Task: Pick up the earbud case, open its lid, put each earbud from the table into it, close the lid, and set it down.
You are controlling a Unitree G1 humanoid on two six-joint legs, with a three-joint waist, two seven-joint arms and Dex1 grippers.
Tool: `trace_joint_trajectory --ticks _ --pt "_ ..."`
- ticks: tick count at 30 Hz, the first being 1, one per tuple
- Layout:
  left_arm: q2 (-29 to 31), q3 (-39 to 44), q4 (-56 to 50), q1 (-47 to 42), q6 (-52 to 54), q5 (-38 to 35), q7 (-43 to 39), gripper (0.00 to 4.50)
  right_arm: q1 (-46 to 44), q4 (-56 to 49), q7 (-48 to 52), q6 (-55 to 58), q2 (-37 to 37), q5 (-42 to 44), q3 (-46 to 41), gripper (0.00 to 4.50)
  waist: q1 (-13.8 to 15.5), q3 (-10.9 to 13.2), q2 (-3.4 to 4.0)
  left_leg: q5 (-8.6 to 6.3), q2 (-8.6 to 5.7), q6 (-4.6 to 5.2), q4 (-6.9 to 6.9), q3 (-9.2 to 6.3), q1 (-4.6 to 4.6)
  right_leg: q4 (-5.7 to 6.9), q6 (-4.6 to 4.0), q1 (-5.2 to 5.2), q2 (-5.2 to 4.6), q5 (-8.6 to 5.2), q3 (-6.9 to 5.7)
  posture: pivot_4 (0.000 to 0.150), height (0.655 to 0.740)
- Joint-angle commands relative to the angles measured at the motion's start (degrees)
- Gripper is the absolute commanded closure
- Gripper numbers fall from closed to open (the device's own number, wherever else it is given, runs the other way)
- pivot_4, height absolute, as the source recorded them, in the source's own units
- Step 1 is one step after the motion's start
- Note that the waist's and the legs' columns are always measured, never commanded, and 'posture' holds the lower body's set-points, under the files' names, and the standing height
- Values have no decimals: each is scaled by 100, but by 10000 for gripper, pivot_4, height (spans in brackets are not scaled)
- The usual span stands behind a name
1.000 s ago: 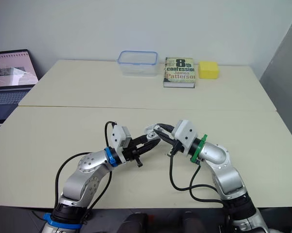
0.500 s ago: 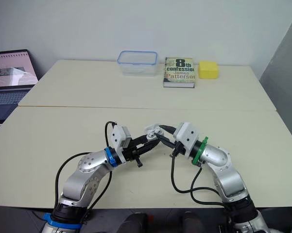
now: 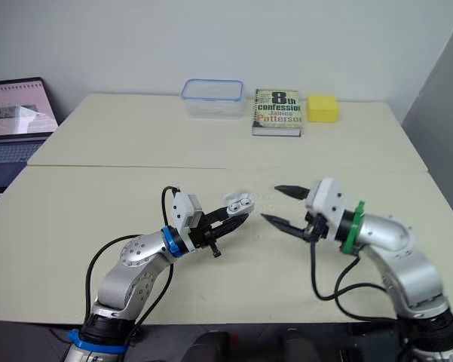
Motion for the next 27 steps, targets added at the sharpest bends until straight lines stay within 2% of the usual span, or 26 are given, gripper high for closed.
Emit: trace_joint_trajectory --ticks 1,8,11,16,18,27 --pt "-59 -12 -18 -141 -187 -46 -62 36889 -659 450 213 30 -146 97 -156 15938 0 0 0 0 0 0 0 -1 0 0 0 0 0 0 -1 1500 7377" --pt "-128 -99 66 -187 -267 -35 -131 36889 -2170 2044 983 -602 -4 -398 495 15938 1 0 0 0 -2 0 -1 3 -3 -2 -24 -3 -1 14 1 1500 7377" --pt "-136 -116 89 -211 -280 -38 -145 36889 -2566 2535 1208 -823 159 -680 806 21821 2 0 0 0 1 0 -2 1 -4 1 -25 -6 0 14 -1 1500 7377" --pt "-109 -164 74 -217 -265 -69 -262 36889 -3073 3241 1587 -988 337 -1148 1316 40470 2 2 3 0 -1 0 -2 2 -5 2 -27 -8 0 16 0 1500 7377" --pt "-92 -179 77 -227 -265 -71 -329 36889 -3293 3521 1829 -993 394 -1263 1502 45000 1 2 3 0 0 0 -2 1 -6 1 -28 -9 0 16 0 1500 7377" --pt "-128 -247 20 -225 -232 -66 -379 36889 -3805 4203 2635 -1089 765 -1664 2073 45000 -2 3 4 0 2 0 -2 0 -5 5 -29 -11 0 17 -2 1500 7377"
